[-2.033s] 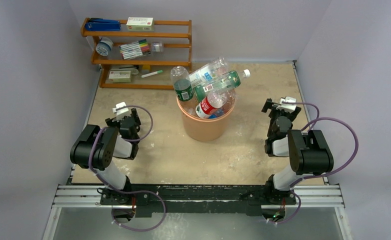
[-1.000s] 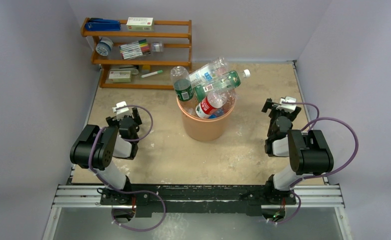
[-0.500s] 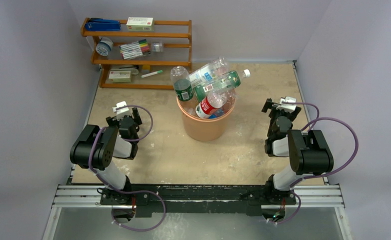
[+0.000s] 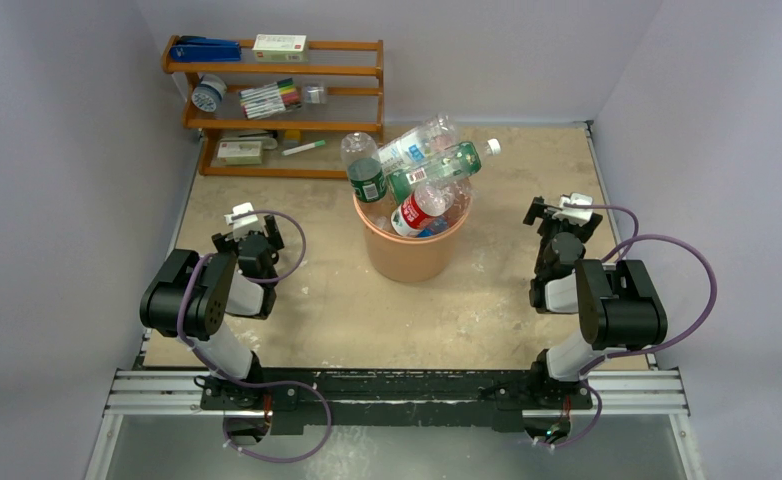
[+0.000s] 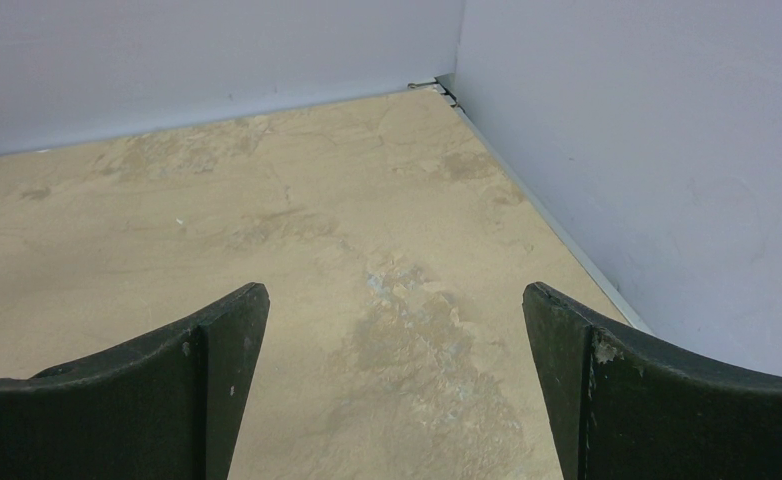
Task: Put the plastic bottles in the bin
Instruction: Reset both arms
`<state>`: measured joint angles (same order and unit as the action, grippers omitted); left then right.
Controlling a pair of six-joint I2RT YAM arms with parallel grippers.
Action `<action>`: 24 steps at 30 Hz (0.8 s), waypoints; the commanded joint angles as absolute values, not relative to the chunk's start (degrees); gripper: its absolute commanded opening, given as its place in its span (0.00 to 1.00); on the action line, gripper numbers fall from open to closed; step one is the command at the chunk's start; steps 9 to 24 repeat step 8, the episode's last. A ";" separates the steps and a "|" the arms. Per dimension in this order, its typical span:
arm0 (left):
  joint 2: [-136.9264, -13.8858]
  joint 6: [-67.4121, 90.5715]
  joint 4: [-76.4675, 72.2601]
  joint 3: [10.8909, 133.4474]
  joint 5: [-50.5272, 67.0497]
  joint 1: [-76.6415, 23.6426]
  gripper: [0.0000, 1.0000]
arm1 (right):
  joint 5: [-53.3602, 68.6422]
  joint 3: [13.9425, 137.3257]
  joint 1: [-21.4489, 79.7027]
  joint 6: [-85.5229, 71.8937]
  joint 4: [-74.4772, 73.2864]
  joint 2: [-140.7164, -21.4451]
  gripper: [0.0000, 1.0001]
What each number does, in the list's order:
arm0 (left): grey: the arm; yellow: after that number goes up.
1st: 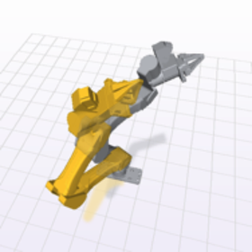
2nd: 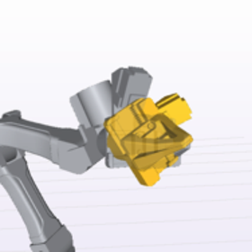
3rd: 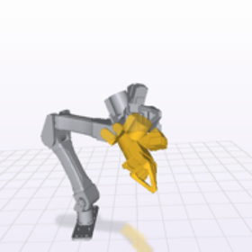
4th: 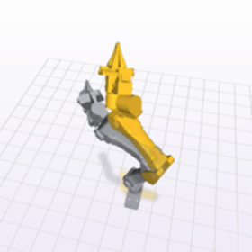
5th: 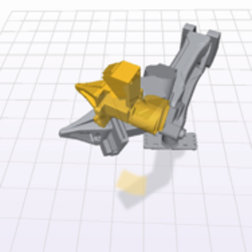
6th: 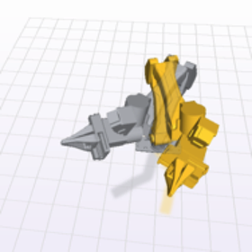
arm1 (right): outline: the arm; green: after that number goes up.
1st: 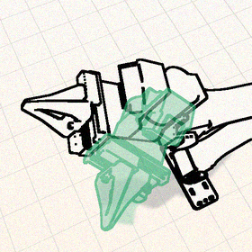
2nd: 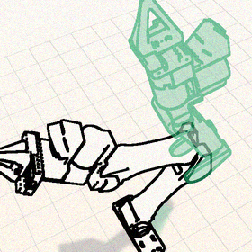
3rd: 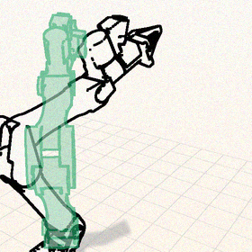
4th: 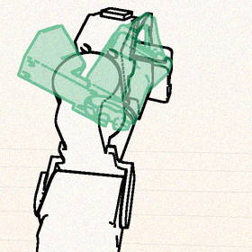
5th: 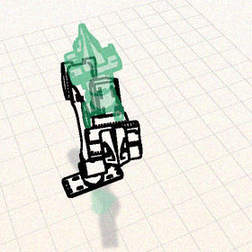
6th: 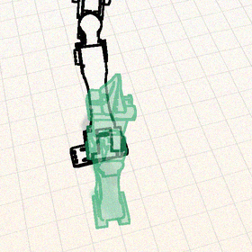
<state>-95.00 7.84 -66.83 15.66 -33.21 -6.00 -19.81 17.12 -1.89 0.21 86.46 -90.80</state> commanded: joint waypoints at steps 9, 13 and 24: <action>-94.85 7.73 -69.55 16.97 -31.92 -5.20 0.90 | -19.93 17.06 -1.82 1.31 90.17 -90.88 1.00; -94.85 7.73 -69.55 16.97 -31.92 -5.20 0.90 | -19.93 17.06 -1.82 1.31 90.17 -90.88 1.00; -94.85 7.73 -69.55 16.97 -31.92 -5.20 0.90 | -19.93 17.06 -1.82 1.31 90.17 -90.88 1.00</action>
